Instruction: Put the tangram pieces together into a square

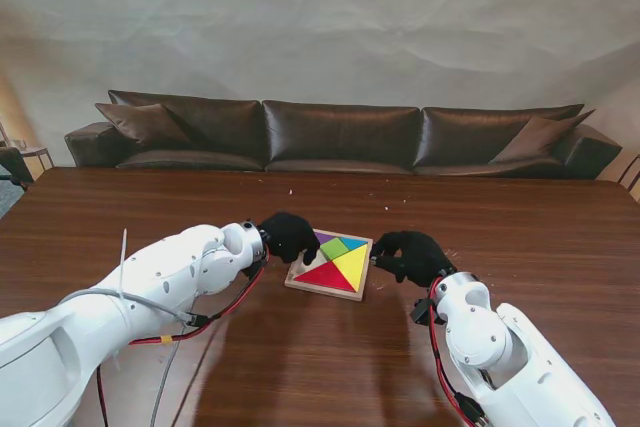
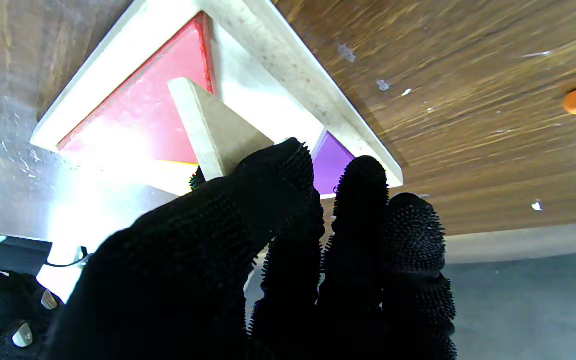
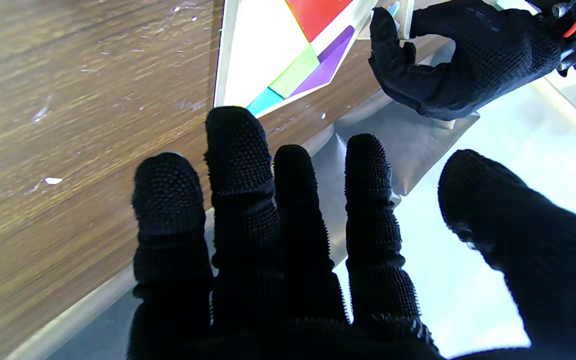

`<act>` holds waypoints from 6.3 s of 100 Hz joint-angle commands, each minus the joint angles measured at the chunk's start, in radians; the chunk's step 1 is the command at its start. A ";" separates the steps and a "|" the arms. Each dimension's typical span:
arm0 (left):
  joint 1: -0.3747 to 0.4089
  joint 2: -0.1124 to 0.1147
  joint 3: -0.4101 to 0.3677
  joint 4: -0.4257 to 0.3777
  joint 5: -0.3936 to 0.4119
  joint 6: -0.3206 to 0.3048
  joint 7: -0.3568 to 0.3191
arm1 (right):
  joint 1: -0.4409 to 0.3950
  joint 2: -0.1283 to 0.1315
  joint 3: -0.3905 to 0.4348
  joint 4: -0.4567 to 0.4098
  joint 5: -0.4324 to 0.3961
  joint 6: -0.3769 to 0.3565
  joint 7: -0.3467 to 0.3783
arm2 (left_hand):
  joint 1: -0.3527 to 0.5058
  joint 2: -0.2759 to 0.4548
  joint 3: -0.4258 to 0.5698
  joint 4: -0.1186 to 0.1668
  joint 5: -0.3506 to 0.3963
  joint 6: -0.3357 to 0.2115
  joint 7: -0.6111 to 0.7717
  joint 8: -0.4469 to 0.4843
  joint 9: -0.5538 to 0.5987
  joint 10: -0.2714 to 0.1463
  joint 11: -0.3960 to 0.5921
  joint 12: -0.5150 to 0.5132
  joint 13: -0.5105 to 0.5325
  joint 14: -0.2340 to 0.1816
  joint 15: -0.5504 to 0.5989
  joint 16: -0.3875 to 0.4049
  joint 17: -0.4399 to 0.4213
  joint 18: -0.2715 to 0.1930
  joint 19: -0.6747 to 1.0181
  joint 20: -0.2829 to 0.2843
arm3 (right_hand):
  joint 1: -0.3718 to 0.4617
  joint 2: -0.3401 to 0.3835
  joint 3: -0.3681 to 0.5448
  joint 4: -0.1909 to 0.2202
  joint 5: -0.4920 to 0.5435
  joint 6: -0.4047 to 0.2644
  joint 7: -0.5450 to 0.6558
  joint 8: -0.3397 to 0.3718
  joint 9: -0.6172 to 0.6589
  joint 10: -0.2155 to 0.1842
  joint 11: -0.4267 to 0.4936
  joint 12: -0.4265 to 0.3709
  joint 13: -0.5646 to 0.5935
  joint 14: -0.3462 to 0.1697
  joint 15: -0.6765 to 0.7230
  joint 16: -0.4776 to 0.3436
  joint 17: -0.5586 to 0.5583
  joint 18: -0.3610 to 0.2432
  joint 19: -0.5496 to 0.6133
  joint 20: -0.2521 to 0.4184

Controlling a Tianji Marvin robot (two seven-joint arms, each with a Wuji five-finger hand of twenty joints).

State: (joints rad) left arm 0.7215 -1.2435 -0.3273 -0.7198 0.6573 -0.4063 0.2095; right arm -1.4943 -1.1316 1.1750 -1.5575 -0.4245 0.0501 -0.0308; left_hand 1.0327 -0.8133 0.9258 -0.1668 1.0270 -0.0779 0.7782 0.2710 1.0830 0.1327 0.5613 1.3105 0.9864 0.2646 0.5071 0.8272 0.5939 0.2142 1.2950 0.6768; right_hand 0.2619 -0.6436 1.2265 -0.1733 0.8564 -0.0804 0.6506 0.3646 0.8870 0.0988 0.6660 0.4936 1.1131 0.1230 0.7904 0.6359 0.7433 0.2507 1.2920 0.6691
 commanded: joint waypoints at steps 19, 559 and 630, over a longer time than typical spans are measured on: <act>-0.031 -0.051 0.043 0.062 -0.016 -0.024 -0.007 | -0.006 -0.004 0.001 -0.004 0.006 0.006 0.017 | -0.005 0.043 0.006 -0.012 0.094 0.051 0.120 0.020 -0.003 -0.020 0.004 0.017 -0.018 0.005 -0.013 0.009 -0.025 -0.043 -0.007 -0.007 | -0.008 0.026 -0.017 0.023 0.019 -0.001 -0.001 -0.012 0.027 0.016 0.010 -0.003 0.028 0.002 0.009 -0.003 -0.125 0.008 0.022 -0.009; 0.038 0.102 -0.042 -0.141 0.087 0.021 -0.166 | 0.015 -0.019 -0.009 0.045 0.108 0.012 0.014 | -0.202 0.284 -0.140 -0.032 -0.310 0.166 -0.638 -0.065 -0.200 0.005 -0.173 -0.215 -0.351 -0.013 0.247 -0.029 -0.370 -0.075 0.032 0.120 | 0.011 0.015 -0.008 -0.008 0.036 0.017 0.025 -0.065 0.067 0.025 0.007 -0.002 0.041 0.018 0.015 -0.001 -0.128 0.020 0.028 -0.011; 0.040 0.093 -0.041 -0.138 0.048 0.029 -0.198 | 0.009 -0.017 -0.004 0.027 0.110 0.025 0.019 | -0.212 0.327 -0.162 -0.018 -0.372 0.173 -0.658 -0.112 -0.221 0.014 -0.149 -0.230 -0.362 -0.010 0.253 -0.023 -0.381 -0.079 0.035 0.133 | 0.011 0.015 -0.009 -0.010 0.038 0.019 0.027 -0.067 0.071 0.025 0.005 -0.001 0.042 0.021 0.013 -0.001 -0.126 0.020 0.029 -0.011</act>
State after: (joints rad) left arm 0.7623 -1.1448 -0.3688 -0.8541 0.7068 -0.3782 0.0324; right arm -1.4775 -1.1465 1.1708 -1.5203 -0.3162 0.0716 -0.0288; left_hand 0.8252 -0.5127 0.7849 -0.1888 0.6770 0.0879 0.1301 0.1667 0.8745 0.1343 0.3992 1.0866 0.6339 0.2370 0.7352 0.7890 0.2336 0.1357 1.3074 0.7918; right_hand 0.2635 -0.6434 1.2279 -0.1732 0.8766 -0.0626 0.6637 0.3140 0.9380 0.1099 0.6664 0.4936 1.1137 0.1359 0.7911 0.6359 0.7419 0.2532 1.2920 0.6673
